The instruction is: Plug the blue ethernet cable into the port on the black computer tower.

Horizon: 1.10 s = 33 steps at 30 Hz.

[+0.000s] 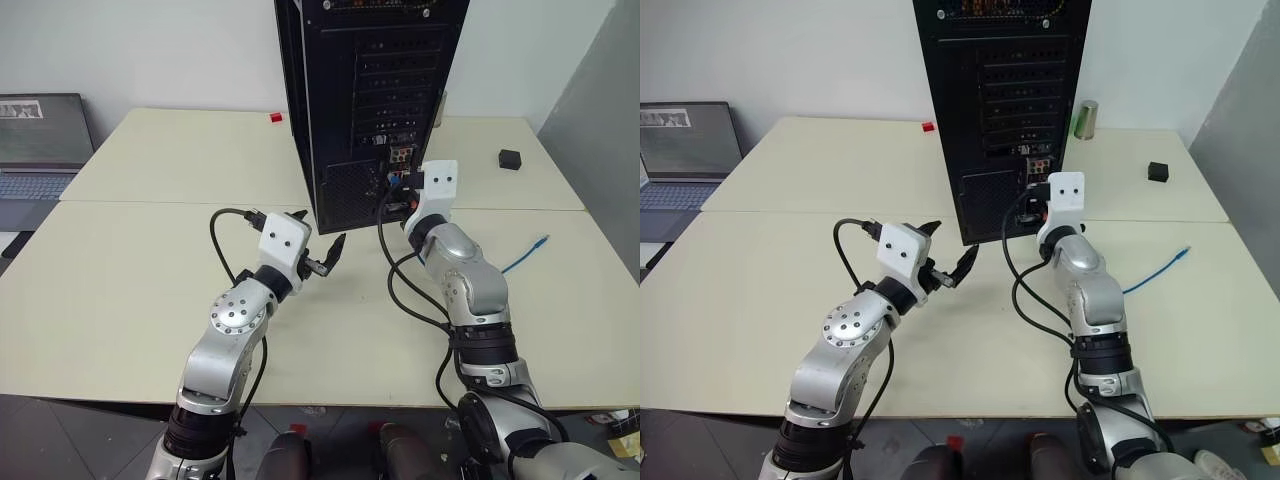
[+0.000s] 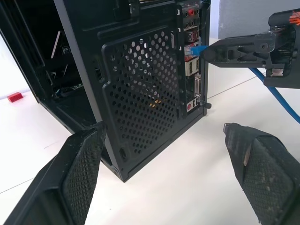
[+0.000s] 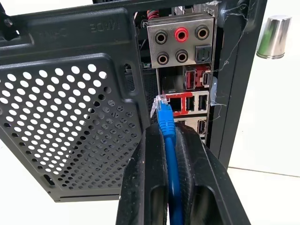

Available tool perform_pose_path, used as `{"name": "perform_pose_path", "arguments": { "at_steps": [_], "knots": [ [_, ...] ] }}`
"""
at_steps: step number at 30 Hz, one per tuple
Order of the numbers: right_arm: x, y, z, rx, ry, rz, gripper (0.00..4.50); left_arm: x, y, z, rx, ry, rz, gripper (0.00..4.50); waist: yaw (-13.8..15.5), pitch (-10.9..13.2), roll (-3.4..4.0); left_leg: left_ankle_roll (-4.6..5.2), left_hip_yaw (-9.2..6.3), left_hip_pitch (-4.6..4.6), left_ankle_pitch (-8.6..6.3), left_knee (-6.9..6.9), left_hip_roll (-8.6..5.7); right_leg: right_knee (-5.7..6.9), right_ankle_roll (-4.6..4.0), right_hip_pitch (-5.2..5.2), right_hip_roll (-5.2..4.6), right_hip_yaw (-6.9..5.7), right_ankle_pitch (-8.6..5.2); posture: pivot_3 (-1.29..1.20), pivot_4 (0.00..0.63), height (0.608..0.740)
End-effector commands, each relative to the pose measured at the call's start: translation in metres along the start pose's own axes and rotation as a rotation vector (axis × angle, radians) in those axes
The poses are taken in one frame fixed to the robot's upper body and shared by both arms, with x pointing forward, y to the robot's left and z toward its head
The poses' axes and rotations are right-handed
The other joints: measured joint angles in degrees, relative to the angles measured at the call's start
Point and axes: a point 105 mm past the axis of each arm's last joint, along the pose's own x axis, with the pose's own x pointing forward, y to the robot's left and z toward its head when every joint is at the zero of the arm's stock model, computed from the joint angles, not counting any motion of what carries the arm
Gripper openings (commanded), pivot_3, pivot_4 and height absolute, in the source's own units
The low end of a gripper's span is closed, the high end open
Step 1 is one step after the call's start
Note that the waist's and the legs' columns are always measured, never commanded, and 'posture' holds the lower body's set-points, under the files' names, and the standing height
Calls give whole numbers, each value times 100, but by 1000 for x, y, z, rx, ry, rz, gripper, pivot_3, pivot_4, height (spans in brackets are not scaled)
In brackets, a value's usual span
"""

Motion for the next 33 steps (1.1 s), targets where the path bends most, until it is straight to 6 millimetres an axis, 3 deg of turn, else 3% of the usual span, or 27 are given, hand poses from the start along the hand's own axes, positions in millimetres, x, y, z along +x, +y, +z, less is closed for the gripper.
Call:
{"name": "perform_pose_path", "arguments": {
  "at_steps": [1,12,33],
  "knots": [
    [-1,1,15,5,-51,10,0,-3,2,10,18,-47,9,4235,0,0,0,0,0,0,0,0,0,0,0,0,0,0,0,0,150,740],
    [-13,0,18,-21,-47,35,0,-3,3,11,22,-44,7,4235,7,0,0,0,-2,-6,0,-2,-2,-4,0,-4,-1,0,0,0,150,740],
    [-3,-2,20,-14,-63,9,0,-3,4,11,29,-44,11,4235,6,0,1,0,-1,-6,0,-2,-1,-3,0,-4,0,-1,0,0,150,740]
  ]
}}
